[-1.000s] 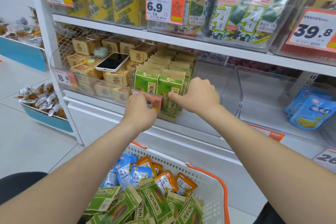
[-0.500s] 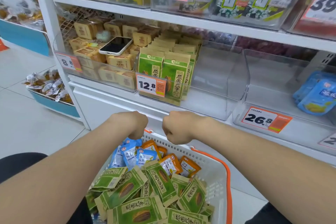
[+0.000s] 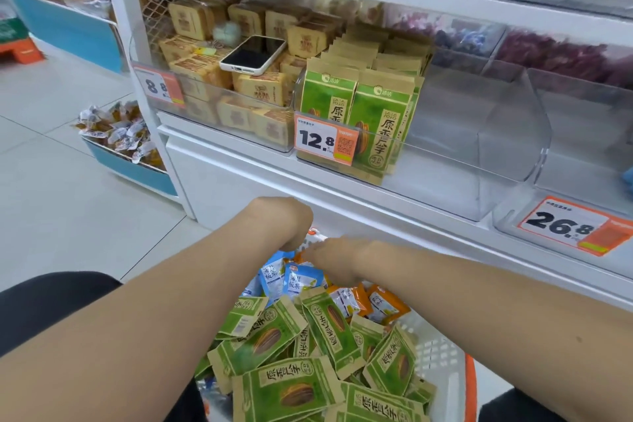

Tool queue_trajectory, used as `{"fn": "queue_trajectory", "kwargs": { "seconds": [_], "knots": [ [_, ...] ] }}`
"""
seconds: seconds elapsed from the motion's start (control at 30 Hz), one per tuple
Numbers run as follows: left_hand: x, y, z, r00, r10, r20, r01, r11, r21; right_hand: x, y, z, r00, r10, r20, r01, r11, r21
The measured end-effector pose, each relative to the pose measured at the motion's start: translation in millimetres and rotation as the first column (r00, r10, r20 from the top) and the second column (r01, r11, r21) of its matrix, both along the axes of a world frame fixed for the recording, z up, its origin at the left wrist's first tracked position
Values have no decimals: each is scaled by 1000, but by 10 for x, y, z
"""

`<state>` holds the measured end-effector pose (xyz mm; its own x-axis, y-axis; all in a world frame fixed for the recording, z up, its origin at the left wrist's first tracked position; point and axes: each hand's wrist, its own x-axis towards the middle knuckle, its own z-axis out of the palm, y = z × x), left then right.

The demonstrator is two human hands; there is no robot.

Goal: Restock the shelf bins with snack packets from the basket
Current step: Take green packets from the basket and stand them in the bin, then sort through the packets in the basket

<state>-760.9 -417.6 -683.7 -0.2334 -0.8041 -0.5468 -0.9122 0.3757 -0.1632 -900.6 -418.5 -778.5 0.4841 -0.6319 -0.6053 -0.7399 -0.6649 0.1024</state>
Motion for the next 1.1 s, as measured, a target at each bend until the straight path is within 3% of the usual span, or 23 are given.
{"fn": "queue_trajectory", "kwargs": {
  "seconds": [0.17,0.3,0.47,0.93,1.1],
  "knots": [
    [45,-77,-56,999,-19,-44,20,999,34,116,11,-176,998,-59,30,56,993,101],
    [96,-106,-81,997,-30,-76,34,998,51,212,-13,-326,991,-110,76,109,994,23],
    [117,-110,-76,999,-15,-49,17,999,38,253,31,-133,995,-86,-52,84,996,-27],
    [-62,99,357,997,-26,-69,28,999,19,-174,215,511,911,-281,301,304,952,-32],
    [-163,335,555,996,-78,-51,83,989,121,-337,414,900,834,-396,384,435,900,-19]
  ]
}}
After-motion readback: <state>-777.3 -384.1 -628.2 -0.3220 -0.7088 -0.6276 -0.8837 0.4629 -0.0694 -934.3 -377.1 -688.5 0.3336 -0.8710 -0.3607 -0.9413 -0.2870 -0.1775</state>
